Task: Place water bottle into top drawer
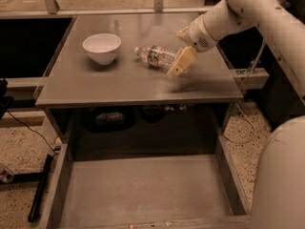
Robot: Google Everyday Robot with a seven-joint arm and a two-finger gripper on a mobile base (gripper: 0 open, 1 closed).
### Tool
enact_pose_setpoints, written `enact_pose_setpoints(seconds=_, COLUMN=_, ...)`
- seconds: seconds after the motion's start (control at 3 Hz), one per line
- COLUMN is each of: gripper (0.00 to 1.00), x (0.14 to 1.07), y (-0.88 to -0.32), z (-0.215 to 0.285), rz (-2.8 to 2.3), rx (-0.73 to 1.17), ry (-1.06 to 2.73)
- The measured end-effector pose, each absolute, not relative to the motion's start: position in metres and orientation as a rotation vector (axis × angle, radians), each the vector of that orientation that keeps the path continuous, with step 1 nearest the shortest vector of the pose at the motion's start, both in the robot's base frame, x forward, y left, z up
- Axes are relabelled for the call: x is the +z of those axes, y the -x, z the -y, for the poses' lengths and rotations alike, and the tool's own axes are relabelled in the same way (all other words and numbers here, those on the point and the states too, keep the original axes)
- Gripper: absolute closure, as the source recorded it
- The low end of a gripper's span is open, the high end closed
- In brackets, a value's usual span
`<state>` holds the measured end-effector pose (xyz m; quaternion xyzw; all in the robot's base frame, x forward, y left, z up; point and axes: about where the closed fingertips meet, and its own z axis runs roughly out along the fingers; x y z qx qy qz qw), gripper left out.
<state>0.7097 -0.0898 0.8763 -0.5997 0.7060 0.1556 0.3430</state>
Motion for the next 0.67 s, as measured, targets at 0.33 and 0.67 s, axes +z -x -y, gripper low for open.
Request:
enact_pose_setpoints(seconds=0.33, gripper=0.00, x=0.8627, y=-0.7141, z=0.0866, rz=-1.893, rx=0.349, ry=1.565)
enact_pose_setpoints(seconds=0.67, gripper=0.00, x=0.8528, y=-0.7161, z=0.0849, rz=-1.930, rx=0.330, ry=1.566)
